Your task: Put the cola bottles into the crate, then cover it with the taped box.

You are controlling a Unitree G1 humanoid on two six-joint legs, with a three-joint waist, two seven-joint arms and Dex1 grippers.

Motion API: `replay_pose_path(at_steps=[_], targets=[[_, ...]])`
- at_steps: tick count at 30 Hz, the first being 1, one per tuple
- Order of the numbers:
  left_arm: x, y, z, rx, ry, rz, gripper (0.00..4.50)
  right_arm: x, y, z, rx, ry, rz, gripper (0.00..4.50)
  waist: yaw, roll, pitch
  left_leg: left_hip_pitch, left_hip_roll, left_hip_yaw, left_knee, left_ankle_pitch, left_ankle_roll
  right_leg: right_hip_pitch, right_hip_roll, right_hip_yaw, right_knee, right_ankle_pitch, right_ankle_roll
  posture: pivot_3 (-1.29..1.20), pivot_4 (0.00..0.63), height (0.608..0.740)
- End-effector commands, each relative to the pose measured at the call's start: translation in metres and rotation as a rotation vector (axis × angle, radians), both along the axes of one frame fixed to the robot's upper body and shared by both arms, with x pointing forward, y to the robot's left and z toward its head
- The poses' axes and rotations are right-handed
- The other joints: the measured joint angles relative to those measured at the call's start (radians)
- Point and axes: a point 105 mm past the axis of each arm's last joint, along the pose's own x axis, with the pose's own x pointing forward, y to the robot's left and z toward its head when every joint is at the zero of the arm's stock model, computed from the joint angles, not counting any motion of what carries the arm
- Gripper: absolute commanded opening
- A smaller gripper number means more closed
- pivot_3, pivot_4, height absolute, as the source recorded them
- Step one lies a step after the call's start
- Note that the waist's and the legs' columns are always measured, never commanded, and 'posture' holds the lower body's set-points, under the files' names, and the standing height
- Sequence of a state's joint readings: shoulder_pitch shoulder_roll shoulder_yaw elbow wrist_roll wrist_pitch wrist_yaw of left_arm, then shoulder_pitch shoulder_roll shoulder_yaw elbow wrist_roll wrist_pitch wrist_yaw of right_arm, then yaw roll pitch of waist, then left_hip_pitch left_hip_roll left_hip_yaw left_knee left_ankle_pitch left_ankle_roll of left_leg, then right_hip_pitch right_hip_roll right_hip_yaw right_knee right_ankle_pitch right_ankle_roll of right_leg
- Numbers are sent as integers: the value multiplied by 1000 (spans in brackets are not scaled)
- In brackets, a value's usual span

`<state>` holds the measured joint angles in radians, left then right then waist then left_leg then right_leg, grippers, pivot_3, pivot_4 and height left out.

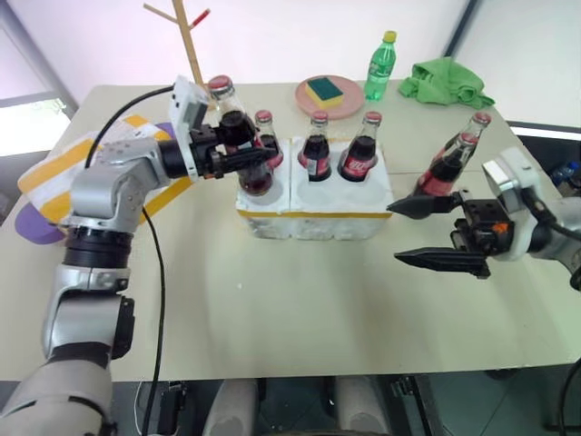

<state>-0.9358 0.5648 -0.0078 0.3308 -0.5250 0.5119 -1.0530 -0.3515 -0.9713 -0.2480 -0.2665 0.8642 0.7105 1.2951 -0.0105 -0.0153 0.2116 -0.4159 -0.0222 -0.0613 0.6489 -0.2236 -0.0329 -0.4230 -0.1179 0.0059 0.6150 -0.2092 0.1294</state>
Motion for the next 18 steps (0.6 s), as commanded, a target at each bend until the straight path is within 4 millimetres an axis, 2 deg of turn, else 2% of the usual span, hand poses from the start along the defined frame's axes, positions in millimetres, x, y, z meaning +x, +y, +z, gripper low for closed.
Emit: replay_pose_path(at_steps=[1, 11, 14, 18], targets=[[-2, -7, 15, 1, -60, -36, 2809, -5, 1, 11, 11, -60, 0, 4500, 0, 0, 0, 0, 0, 0, 0, 0, 0, 0, 0, 0, 0, 0, 0, 0, 150, 740], [-28, -18, -2, 100, 5, -193, 2809, 0, -3, 11, 47, -61, -35, 4500, -3, 0, 0, -2, 0, 0, 0, 0, 0, -1, 0, 0, -1, 0, 1, 0, 150, 740], [-27, -18, -4, 114, -6, -178, 2809, 1, -3, 10, 50, -59, -37, 4500, -5, 0, 0, -2, 0, 0, -1, 0, 0, -2, 0, 0, -1, 0, 1, 0, 150, 740], [-18, -17, -23, 196, -20, -142, 2809, 3, -3, 9, 50, -63, -39, 4500, -3, 0, 0, -2, 0, 0, -1, 0, 0, -2, 0, 0, -1, 0, 1, 0, 150, 740]])
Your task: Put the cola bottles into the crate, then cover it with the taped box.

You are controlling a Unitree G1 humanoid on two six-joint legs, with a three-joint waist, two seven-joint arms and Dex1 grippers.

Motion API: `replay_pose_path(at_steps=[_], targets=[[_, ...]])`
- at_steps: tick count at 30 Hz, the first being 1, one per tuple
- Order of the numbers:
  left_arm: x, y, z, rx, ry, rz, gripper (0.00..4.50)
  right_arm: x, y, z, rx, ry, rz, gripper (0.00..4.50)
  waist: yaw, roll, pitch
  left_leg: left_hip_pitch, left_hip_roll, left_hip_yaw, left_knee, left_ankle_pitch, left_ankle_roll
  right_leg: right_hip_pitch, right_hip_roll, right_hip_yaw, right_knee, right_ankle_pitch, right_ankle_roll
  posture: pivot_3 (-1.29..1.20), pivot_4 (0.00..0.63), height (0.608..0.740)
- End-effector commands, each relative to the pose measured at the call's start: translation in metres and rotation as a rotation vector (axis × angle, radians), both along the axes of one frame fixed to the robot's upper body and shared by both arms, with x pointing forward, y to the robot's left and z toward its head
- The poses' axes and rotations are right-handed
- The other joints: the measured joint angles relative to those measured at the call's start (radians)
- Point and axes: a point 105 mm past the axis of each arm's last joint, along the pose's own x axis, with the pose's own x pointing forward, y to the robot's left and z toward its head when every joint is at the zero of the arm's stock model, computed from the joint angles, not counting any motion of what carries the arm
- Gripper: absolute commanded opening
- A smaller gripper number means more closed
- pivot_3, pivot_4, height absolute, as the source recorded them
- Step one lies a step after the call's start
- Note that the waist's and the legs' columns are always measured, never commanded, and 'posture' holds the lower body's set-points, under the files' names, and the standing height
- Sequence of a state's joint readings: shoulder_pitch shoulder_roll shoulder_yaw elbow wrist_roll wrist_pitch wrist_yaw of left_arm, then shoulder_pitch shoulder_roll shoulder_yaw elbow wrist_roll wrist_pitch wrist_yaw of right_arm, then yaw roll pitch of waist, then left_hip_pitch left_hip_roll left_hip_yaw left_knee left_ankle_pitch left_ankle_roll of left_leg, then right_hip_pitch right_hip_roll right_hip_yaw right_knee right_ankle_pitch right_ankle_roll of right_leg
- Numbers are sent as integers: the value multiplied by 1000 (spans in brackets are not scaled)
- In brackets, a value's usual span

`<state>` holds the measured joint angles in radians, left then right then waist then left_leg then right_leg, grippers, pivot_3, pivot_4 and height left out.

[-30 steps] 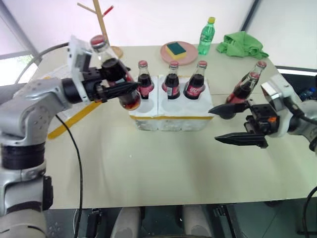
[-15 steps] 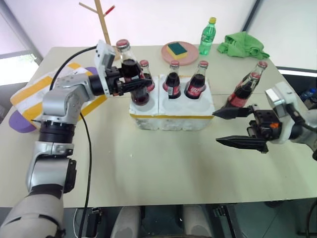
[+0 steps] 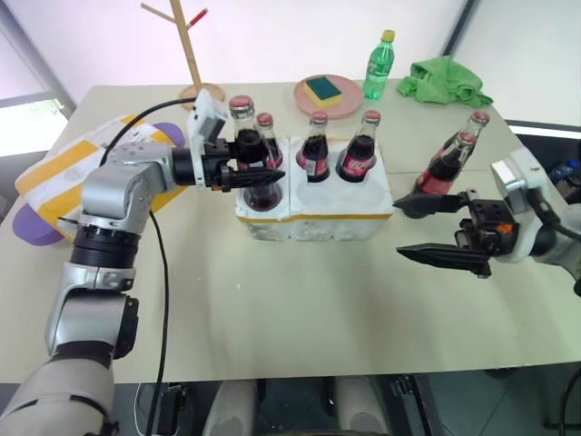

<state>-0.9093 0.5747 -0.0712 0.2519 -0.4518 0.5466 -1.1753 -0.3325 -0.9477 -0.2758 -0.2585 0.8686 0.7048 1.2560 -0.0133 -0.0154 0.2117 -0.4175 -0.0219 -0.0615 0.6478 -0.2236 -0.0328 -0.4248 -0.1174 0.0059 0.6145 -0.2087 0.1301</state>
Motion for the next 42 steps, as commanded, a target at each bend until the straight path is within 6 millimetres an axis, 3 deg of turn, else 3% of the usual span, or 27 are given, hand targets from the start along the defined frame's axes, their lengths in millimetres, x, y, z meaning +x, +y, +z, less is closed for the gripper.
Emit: replay_pose_path(at_steps=[1, 5, 14, 16, 17, 18, 24, 29, 35, 38, 42], targets=[[1, -2, -11, 66, -36, -13, 2809, 0, 2, 9, 12, -56, 13, 4500, 0, 0, 0, 0, 0, 0, 0, 0, 0, 0, 0, 0, 0, 0, 0, 0, 150, 740], [11, -4, -32, 123, -54, 13, 2809, 1, 2, 9, 13, -61, 15, 4500, -1, 0, 0, 0, 0, 0, 1, 0, 0, 0, 0, 0, 0, 0, 0, 0, 150, 740], [14, -8, -55, 132, -34, 30, 2809, 2, 2, 9, 9, -66, 4, 4500, 2, 0, 0, 1, 0, 0, 1, 0, 0, 0, 0, 0, 0, 0, 0, 0, 150, 740], [13, -7, -56, 129, -30, 34, 3839, 2, 2, 10, 7, -70, 1, 4500, 1, 0, 0, 1, 0, 0, 1, 0, 0, 1, 0, 0, 0, 0, 0, 0, 150, 740], [12, -6, -55, 121, -26, 32, 4087, 3, 2, 10, 5, -71, -1, 4500, 1, 0, 0, 2, 0, 0, 1, 0, 0, 1, 0, 0, 1, 0, 0, 0, 150, 740], [10, -4, -53, 115, -25, 31, 4449, 3, 1, 10, 3, -72, -3, 4500, 0, 0, 0, 2, 0, 0, 1, 0, 0, 1, 0, 0, 1, 0, 0, 0, 150, 740], [-6, 14, -28, 62, -25, 41, 4449, 9, -3, 9, -5, -75, -30, 4500, -2, 0, 0, 2, 0, 0, 0, 0, 0, 1, 0, 0, 1, 0, 0, 0, 150, 740], [-33, 29, 20, -75, -26, 44, 4449, 19, -13, 3, -32, -80, -98, 4500, -1, 0, 0, 2, 0, 0, 1, 0, 0, 1, 0, 0, 1, 0, 0, 0, 150, 740], [-78, 37, 60, -151, -14, -12, 4449, 26, -31, 0, -31, -61, -189, 4500, -1, 0, 0, 2, 0, 0, 1, 0, 0, 1, 0, 0, 1, 0, 0, 0, 150, 740], [-97, 31, 60, -99, -18, -56, 4449, 26, -46, -4, -45, -40, -252, 4500, 0, 0, 0, 2, 0, 0, 1, 0, 0, 1, 0, 0, 1, 0, 0, 0, 150, 740], [-100, 15, 54, -69, -39, -70, 4449, 35, -68, -8, -59, -52, -400, 4500, 2, 0, 0, 4, 0, 0, 1, 0, 0, 4, 0, 0, 1, -1, -2, 0, 150, 740]])
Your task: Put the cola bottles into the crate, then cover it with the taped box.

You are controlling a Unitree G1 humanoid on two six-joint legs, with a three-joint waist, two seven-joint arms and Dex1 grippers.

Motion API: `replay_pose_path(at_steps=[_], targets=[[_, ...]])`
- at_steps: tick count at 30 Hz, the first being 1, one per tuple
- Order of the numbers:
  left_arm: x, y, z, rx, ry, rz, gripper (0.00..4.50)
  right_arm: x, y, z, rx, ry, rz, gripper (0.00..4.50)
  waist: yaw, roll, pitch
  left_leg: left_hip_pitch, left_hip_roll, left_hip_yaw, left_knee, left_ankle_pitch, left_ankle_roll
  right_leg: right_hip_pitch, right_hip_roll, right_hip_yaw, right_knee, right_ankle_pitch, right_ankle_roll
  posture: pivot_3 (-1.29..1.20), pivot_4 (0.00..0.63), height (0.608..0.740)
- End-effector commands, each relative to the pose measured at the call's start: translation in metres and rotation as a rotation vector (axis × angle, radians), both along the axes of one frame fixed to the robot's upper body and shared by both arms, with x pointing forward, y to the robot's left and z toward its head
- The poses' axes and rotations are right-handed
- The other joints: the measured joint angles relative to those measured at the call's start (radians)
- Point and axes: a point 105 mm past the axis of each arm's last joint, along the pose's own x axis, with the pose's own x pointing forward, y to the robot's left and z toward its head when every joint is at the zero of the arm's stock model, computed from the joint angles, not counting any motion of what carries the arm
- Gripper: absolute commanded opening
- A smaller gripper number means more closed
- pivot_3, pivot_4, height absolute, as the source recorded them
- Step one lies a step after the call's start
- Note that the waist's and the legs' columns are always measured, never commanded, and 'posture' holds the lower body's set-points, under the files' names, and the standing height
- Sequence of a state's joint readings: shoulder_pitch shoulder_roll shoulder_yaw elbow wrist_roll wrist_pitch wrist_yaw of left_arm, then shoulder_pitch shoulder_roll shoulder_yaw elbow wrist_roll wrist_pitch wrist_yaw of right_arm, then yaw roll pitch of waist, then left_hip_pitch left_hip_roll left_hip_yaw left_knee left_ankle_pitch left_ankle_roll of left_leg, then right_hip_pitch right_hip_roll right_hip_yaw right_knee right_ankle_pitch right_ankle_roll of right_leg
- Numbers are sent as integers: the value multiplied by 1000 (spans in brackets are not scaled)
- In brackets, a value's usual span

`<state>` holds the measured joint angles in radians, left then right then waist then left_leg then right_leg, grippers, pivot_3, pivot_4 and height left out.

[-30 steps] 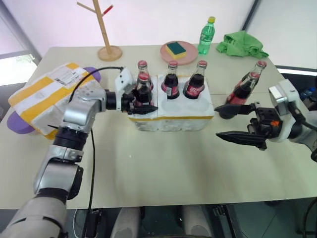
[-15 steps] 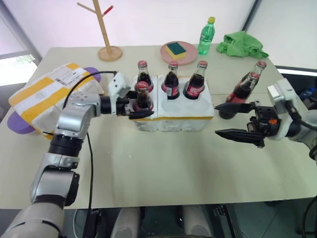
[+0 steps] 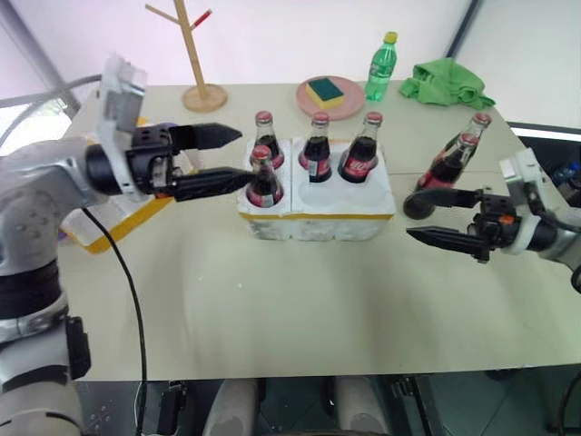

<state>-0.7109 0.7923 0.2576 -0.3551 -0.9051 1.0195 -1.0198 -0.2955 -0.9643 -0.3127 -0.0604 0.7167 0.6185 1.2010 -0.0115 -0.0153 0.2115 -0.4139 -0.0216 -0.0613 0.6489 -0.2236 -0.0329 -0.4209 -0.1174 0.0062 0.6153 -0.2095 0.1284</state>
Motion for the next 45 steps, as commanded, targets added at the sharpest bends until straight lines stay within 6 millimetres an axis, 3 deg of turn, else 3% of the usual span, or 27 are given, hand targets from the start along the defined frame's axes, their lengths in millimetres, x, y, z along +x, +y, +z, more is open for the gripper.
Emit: replay_pose_path(at_steps=[1, 10, 18, 26, 35, 45], targets=[[-4, -14, 3, -3, -41, -20, 4449, 8, -21, 9, -37, -75, -139, 4500, 0, 0, 0, 0, 0, 0, 0, 0, 0, 0, 0, 0, 0, -1, -2, 0, 150, 740], [12, -42, -17, 10, -68, -32, 4449, 30, -46, -13, -55, -99, -489, 4500, -5, 0, 0, 4, 0, 1, -1, 0, 0, 3, 0, 2, 0, -1, -3, 0, 150, 740], [20, -45, -18, -2, -73, -30, 4449, 42, -45, -25, 8, -115, -655, 4500, -2, 0, 0, 4, 0, 1, -1, 0, 0, 4, 1, 3, 0, -1, -3, 0, 150, 740], [20, -46, -19, -4, -72, -26, 4449, 57, -44, -26, 64, -139, -769, 4500, -4, 0, 0, 4, 0, 1, -1, 0, 0, 3, 1, 3, 0, -1, -3, 0, 150, 740], [21, -47, -21, -2, -73, -23, 4449, 68, -26, -27, 133, -137, -754, 4500, -4, 0, 0, 4, 0, 1, -1, 0, 0, 3, 1, 3, -1, -1, -3, 0, 150, 740], [18, -50, -20, -12, -74, -33, 4449, 82, -31, -33, 156, -147, -810, 4500, -6, 0, 0, 4, 0, 1, -2, 0, 0, 3, 1, 3, -1, -1, -2, 0, 150, 740]])
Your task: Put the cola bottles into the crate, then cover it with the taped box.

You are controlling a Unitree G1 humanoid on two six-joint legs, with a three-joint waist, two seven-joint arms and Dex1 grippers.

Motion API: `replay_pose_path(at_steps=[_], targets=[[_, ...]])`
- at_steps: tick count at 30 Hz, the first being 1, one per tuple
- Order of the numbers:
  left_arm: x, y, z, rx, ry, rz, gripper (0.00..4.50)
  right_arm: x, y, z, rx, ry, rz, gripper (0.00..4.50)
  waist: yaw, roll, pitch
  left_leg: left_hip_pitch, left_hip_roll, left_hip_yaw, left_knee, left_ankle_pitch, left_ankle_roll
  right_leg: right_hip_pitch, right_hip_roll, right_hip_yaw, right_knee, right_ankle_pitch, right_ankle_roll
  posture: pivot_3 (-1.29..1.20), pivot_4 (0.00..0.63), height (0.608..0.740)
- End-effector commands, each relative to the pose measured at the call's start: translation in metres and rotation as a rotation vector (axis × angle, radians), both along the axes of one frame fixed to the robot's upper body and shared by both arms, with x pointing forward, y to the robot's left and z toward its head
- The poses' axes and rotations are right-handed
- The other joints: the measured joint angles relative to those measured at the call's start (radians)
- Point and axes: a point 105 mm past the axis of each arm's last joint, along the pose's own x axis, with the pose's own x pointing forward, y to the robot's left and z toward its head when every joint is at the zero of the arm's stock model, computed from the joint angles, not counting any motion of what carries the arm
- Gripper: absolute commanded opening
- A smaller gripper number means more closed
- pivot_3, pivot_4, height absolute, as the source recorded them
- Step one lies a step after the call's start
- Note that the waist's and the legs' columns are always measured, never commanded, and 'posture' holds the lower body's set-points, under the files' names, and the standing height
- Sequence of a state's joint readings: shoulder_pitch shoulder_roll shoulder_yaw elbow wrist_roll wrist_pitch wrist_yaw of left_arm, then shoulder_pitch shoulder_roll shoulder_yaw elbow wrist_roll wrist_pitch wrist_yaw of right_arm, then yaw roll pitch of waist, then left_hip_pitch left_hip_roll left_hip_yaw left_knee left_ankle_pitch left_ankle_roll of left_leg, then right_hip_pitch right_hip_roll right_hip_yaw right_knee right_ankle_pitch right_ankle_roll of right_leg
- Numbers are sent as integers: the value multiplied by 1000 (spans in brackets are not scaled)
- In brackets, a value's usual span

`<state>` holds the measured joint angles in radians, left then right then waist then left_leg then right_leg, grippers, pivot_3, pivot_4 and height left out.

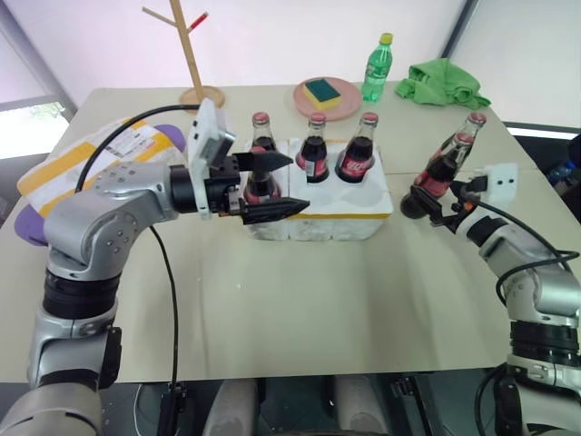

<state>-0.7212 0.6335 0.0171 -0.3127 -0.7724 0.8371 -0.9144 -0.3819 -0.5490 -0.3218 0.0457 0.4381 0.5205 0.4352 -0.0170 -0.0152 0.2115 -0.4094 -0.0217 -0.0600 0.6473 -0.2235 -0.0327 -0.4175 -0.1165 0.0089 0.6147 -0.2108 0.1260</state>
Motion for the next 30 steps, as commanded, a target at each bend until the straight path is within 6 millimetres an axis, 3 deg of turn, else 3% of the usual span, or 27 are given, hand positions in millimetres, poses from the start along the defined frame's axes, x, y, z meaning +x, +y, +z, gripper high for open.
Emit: replay_pose_path(at_steps=[1, 7, 10, 12, 20, 30], targets=[[-6, -2, 10, -9, -56, -17, 4449, 4, 0, 14, -4, -63, -10, 4500, 0, 0, 0, 0, 0, 0, 0, 0, 0, 0, 0, 0, 0, 0, 0, 0, 150, 740], [-7, -2, 9, -6, -55, -19, 4449, 11, -2, 12, 6, -73, -28, 4500, 0, 0, 0, 0, 0, 0, 0, 0, 0, 0, 0, 0, 0, 0, 0, 0, 150, 740], [-6, -1, 10, -7, -56, -15, 4500, 11, -1, 11, 6, -76, -22, 3635, 0, 0, 0, 0, 0, 0, 0, 0, 0, 0, 0, 0, 0, 0, 0, 0, 150, 740], [-6, -1, 10, -7, -57, -13, 4500, 10, 0, 11, 8, -76, -10, 2695, 0, 0, 0, 0, 0, 0, 0, 0, 0, 0, 0, 0, 0, 0, 0, 0, 150, 740], [-6, -1, 8, -8, -55, -12, 4500, 5, -2, 17, 15, -97, 1, 2685, 0, 0, 0, 0, 0, 0, 0, 0, 0, 0, 0, 0, 0, 0, 0, 0, 150, 740], [-4, -1, 4, -8, -50, -17, 4500, -13, -6, 57, 4, -180, 80, 2685, 0, 1, 1, 0, 0, 0, -1, 0, 0, -1, 0, 0, 0, 0, 0, 0, 150, 740]])
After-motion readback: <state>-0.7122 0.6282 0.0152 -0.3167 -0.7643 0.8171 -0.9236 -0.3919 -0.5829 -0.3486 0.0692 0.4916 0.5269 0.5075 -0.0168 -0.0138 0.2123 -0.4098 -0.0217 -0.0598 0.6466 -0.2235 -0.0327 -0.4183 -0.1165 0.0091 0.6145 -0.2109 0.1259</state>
